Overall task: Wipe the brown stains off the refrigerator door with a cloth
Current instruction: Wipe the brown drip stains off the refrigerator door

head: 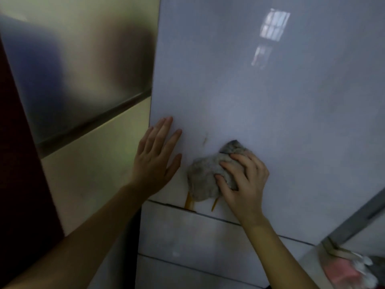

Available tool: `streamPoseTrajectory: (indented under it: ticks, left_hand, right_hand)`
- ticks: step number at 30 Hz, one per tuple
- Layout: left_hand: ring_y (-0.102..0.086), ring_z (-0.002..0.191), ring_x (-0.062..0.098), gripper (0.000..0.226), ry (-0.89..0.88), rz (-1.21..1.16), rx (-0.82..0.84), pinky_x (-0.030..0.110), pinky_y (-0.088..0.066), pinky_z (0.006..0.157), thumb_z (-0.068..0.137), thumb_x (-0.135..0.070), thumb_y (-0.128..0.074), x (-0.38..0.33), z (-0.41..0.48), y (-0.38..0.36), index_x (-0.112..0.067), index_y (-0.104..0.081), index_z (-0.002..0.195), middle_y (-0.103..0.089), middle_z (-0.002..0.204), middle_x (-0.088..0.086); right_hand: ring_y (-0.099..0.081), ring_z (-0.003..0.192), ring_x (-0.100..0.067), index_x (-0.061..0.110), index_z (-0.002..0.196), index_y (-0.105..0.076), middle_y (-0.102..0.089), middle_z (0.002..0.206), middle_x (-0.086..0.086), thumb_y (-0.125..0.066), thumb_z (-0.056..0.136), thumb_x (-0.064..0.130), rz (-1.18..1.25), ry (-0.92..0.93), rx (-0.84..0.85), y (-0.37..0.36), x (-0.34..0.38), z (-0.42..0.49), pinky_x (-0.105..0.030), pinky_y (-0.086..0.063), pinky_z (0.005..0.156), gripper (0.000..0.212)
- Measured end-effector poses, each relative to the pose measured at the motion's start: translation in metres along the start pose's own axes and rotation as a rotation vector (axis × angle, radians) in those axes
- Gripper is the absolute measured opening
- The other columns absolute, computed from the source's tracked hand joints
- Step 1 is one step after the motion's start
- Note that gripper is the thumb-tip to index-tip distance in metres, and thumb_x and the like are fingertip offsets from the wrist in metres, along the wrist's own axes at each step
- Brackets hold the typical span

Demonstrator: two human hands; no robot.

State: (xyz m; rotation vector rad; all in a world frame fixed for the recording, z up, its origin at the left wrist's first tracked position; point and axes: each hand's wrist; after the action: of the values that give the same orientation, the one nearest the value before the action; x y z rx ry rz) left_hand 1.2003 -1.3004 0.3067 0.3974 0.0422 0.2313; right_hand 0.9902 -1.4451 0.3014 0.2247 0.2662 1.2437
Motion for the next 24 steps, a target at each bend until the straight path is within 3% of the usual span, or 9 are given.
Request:
streamPoseTrajectory:
  ticks: [6, 10, 16, 20, 24]
  left_hand:
    - [-0.024, 0.15, 0.032, 0.056, 0.064, -0.068, 0.034, 0.053, -0.028, 0.12, 0.097, -0.032, -0.054, -0.005, -0.001, 0.001, -0.008, -0.042, 0.147, -0.03, 0.159, 0.02]
    - [-0.026, 0.15, 0.031, 0.055, 0.071, -0.074, 0.035, 0.052, -0.028, 0.12, 0.098, -0.031, -0.054, -0.005, -0.004, 0.001, -0.009, -0.043, 0.147, -0.032, 0.159, 0.019]
    - [-0.022, 0.151, 0.03, 0.059, 0.072, -0.08, 0.064, 0.051, -0.026, 0.122, 0.096, -0.028, -0.056, -0.005, -0.004, 0.002, -0.01, -0.038, 0.149, -0.029, 0.16, 0.019]
    - [-0.02, 0.152, 0.03, 0.059, 0.073, -0.06, 0.078, 0.05, -0.024, 0.123, 0.098, -0.032, -0.051, -0.005, -0.005, 0.003, -0.01, -0.036, 0.151, -0.026, 0.161, 0.018]
    - [-0.018, 0.153, 0.03, 0.06, 0.062, -0.021, 0.096, 0.048, -0.022, 0.124, 0.099, -0.033, -0.051, -0.004, -0.006, 0.003, -0.01, -0.036, 0.151, -0.025, 0.162, 0.018]
  right_hand:
    - [-0.054, 0.121, -0.041, 0.008, 0.106, -0.076, -0.065, 0.121, -0.016, -0.077, 0.089, 0.026, -0.042, -0.18, -0.093, 0.015, 0.001, 0.026, -0.056, -0.041, 0.107, 0.024]
    - [-0.053, 0.124, -0.035, 0.012, 0.106, -0.077, -0.067, 0.12, -0.014, -0.081, 0.085, 0.025, -0.011, -0.073, -0.047, -0.007, 0.028, 0.057, -0.045, -0.037, 0.111, 0.025]
    - [-0.05, 0.128, -0.033, 0.011, 0.107, -0.077, -0.067, 0.123, -0.012, -0.082, 0.087, 0.029, -0.041, 0.009, 0.015, -0.018, 0.03, 0.038, -0.047, -0.038, 0.111, 0.026]
    - [-0.054, 0.122, -0.036, 0.012, 0.105, -0.077, -0.065, 0.122, -0.011, -0.083, 0.084, 0.026, -0.075, -0.071, -0.029, 0.006, 0.009, 0.025, -0.041, -0.037, 0.111, 0.026]
    - [-0.058, 0.116, -0.041, 0.012, 0.103, -0.077, -0.067, 0.116, -0.013, -0.085, 0.083, 0.024, -0.079, -0.104, -0.092, 0.013, 0.003, 0.047, -0.047, -0.041, 0.106, 0.025]
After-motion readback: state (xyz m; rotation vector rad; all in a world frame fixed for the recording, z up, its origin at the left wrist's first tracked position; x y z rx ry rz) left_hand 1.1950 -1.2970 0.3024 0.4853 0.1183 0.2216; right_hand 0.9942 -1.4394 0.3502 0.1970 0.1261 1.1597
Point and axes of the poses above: each hand's wrist, its own z-axis towards the middle knuckle, its own y-axis out of the back of the hand, x = y × z
